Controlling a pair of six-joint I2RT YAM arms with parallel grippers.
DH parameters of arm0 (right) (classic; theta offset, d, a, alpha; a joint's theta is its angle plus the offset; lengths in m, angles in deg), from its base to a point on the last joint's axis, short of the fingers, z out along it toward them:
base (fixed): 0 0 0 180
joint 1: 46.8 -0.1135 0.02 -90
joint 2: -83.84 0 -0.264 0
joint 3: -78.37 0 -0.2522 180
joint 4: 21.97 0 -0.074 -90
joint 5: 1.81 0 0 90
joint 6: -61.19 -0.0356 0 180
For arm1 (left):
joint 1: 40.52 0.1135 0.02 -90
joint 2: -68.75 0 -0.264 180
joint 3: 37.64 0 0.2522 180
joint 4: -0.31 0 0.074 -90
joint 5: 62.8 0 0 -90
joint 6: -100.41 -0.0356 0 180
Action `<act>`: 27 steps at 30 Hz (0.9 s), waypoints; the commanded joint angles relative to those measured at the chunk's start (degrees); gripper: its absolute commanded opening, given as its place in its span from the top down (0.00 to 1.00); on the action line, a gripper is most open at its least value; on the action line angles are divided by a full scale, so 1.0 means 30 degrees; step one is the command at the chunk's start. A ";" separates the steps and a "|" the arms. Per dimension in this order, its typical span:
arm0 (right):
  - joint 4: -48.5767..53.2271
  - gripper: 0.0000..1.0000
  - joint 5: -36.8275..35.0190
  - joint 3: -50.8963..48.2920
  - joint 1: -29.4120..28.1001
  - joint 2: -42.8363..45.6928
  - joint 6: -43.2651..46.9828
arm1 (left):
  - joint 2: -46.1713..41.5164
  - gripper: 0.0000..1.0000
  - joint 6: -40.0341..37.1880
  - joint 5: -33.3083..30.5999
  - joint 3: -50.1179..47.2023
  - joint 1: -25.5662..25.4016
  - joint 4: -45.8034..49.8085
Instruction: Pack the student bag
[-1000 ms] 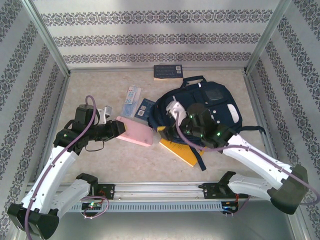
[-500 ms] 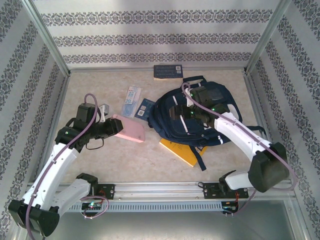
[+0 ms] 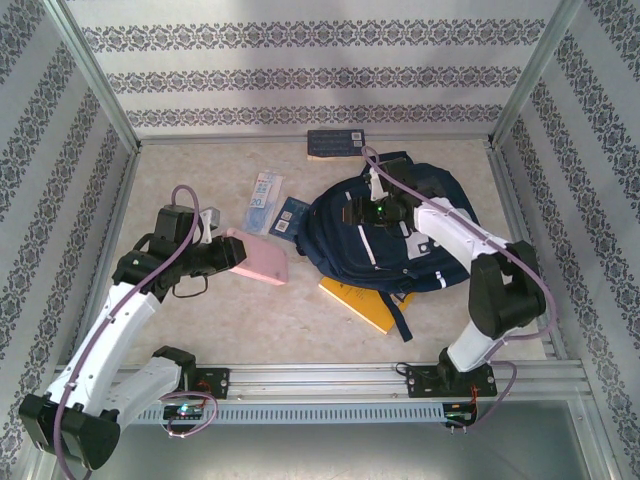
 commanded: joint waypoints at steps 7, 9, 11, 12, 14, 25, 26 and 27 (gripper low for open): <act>-0.0480 0.53 0.3170 0.0723 0.0129 -0.1907 -0.0079 | 0.0360 0.79 -0.0531 0.0252 0.0365 0.0170 -0.1408; -0.0682 0.60 0.3418 0.0611 0.0144 -0.1959 -0.0114 | 0.0437 0.79 -0.0530 0.0306 0.0361 0.0165 -0.1481; -0.0744 0.68 0.3518 0.0603 0.0169 -0.2076 -0.0154 | 0.0559 0.79 -0.0531 0.0398 0.0389 0.0165 -0.1576; -0.0831 0.71 0.3591 0.0560 0.0202 -0.2097 -0.0186 | 0.0630 0.79 -0.0514 0.0424 0.0438 0.0163 -0.1583; -0.0962 0.74 0.3789 0.0516 0.0224 -0.2197 -0.0280 | 0.0756 0.79 -0.0490 0.0445 0.0480 0.0162 -0.1669; -0.0414 0.94 0.3402 0.0487 0.0279 -0.2831 -0.0137 | 0.1110 0.80 -0.0121 0.0790 0.0361 0.0163 -0.2214; -0.0330 0.99 0.3175 0.0486 0.0268 -0.2529 -0.0071 | 0.1122 0.80 -0.0077 0.0816 0.0394 0.0163 -0.2247; -0.0261 1.00 0.3046 0.0458 0.0326 -0.2070 -0.0050 | 0.1156 0.80 -0.0037 0.0834 0.0390 0.0164 -0.2274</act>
